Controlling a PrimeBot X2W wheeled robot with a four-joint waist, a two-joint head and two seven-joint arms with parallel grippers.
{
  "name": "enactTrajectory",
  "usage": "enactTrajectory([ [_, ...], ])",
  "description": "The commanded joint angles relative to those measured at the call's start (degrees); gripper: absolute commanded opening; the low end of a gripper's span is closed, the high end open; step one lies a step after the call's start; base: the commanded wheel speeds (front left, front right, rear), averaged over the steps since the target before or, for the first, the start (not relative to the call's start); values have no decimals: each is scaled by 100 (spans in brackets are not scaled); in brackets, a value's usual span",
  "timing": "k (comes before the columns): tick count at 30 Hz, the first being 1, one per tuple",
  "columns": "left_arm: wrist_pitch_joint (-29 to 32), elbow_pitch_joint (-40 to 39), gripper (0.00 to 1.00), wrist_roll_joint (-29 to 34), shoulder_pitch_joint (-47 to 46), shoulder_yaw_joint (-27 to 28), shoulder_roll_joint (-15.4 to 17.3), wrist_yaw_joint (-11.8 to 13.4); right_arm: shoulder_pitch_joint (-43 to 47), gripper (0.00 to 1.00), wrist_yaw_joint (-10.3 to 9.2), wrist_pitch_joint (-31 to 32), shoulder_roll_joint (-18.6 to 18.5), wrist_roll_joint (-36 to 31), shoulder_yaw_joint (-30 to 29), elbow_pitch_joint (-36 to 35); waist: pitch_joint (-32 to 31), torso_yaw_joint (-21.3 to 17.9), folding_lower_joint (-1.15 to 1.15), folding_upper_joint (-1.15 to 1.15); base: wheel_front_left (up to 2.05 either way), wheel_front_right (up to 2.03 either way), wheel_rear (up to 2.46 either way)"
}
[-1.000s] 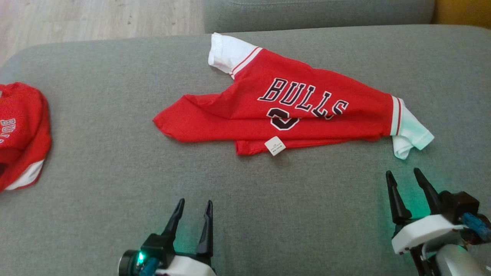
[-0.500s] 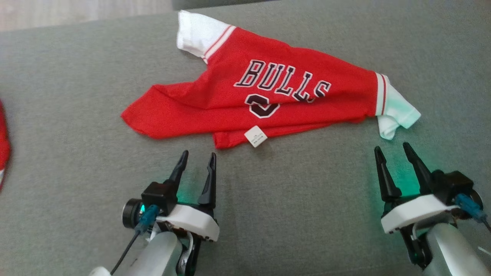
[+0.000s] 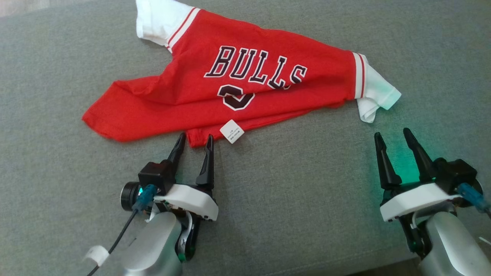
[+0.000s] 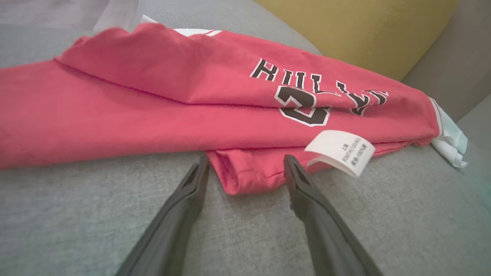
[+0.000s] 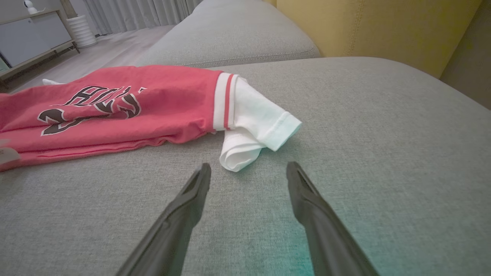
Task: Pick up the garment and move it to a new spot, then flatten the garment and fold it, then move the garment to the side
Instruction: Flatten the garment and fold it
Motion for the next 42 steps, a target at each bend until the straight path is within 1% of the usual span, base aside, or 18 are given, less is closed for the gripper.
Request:
enactTrajectory([
  [1, -21, -34, 46, -3, -57, 64, -13, -102, -116, 100, 22, -37, -91, 41, 94, -143, -1, -7, 0, 0, 0, 0, 0],
  [2, -21, 6, 0, 6, -67, 41, -13, -106, -118, 100, 22, -37, -85, 42, 94, -135, -4, -13, 0, 0, 0, 0, 0],
  [6, -21, 105, 0, -41, -70, -9, -13, -101, -117, 100, 22, -37, -65, 53, 52, -98, -82, 31, 0, 0, 0, 0, 0],
  [8, -21, -14, 0, -32, -28, 50, -13, -39, -78, 100, 22, -37, -58, 51, 4, -82, -192, 110, 0, 0, 0, 0, 0],
  [12, -21, -602, 0, 90, 274, 500, -13, 174, 81, 100, 22, -37, -21, 43, -89, -57, -508, 378, 0, 0, 0, 0, 0],
  [14, -21, -913, 0, 245, 504, 743, -13, 236, 194, 100, 22, -37, 1, 41, -111, -38, -678, 547, 0, 0, 0, 0, 0],
  [19, -21, -1501, 0, 616, 1158, 1324, -13, 281, 420, 100, 22, -37, 113, 14, -97, -10, -1002, 884, 0, 0, 0, 0, 0],
  [23, -21, -1659, 0, 792, 1543, 1723, -13, 264, 515, 100, 22, -37, 178, -10, -33, 19, -1127, 1019, 0, 0, 0, 0, 0],
  [29, -21, -1529, 0, 1041, 1931, 2126, -13, 285, 576, 100, 22, -37, 231, -23, 22, 91, -1303, 1037, 0, 0, 0, 0, 0],
  [30, -21, -1474, 35, 1146, 1976, 2159, -13, 295, 588, 100, 22, -37, 241, -23, 26, 86, -1337, 1024, 0, 0, 0, 0, 0],
  [31, -21, -1403, 100, 1234, 2026, 2187, -13, 295, 599, 100, 22, -37, 259, -20, 16, 67, -1375, 1003, 0, 0, 0, 0, 0],
  [36, -21, -1457, 100, 1583, 2222, 2375, -13, 391, 672, 100, 22, -37, 395, -19, -106, -260, -1544, 893, 0, 0, 0, 0, 0],
  [39, -21, -1595, 100, 1804, 2380, 2302, -13, 392, 764, 100, 22, -37, 507, -51, -251, -597, -1633, 835, 0, 0, 0, 0, 0],
  [42, -21, -1665, 100, 1931, 2476, 2224, -13, 404, 875, 100, 22, -37, 584, -100, -330, -704, -1694, 807, 0, 0, 0, 0, 0],
])
